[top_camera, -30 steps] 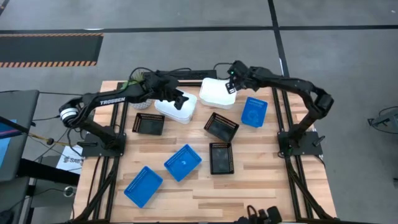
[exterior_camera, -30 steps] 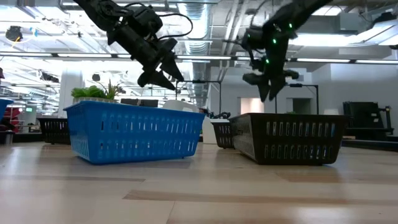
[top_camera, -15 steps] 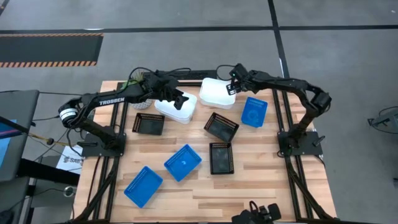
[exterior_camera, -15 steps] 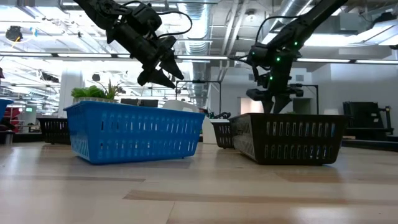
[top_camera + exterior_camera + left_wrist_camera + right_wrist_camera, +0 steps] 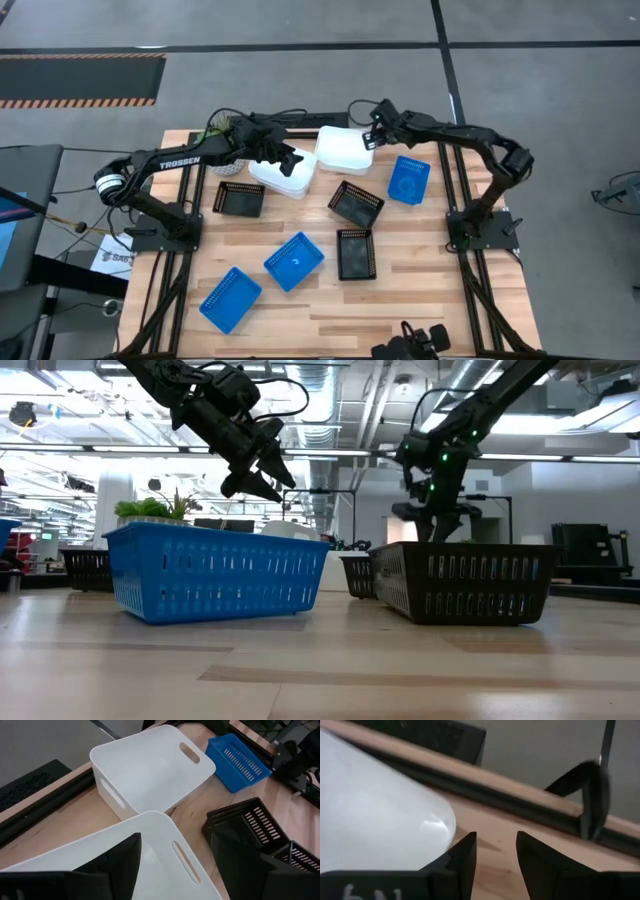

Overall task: Stack baskets by color
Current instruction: Stack the right white bin on top of the other stacked white bins

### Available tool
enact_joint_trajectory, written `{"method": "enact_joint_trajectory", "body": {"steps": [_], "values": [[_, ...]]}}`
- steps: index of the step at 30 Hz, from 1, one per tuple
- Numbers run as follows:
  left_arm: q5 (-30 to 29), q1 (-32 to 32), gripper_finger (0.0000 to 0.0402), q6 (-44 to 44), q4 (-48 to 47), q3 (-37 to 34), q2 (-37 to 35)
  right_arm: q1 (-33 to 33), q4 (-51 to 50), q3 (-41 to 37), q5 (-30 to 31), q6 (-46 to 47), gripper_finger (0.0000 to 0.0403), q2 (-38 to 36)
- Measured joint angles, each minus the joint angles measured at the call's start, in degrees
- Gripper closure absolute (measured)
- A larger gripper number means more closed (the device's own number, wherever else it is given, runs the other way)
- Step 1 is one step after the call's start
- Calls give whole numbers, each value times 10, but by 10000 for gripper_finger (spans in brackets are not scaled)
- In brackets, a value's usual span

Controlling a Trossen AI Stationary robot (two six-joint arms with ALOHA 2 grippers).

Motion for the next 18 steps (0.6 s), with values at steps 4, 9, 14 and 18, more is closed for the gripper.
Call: {"method": "enact_joint_trajectory", "body": {"steps": [4,9,14,18], "values": [[-1,0,173,-1,0,0,0,9,1,0,0,4,243,-35],[-3,0,173,-1,0,0,0,29,15,0,0,16,241,-41],[-3,0,173,-1,0,0,0,43,30,0,0,18,243,-1],[-3,0,173,-1,0,0,0,48,19,0,0,24,243,31]]}}
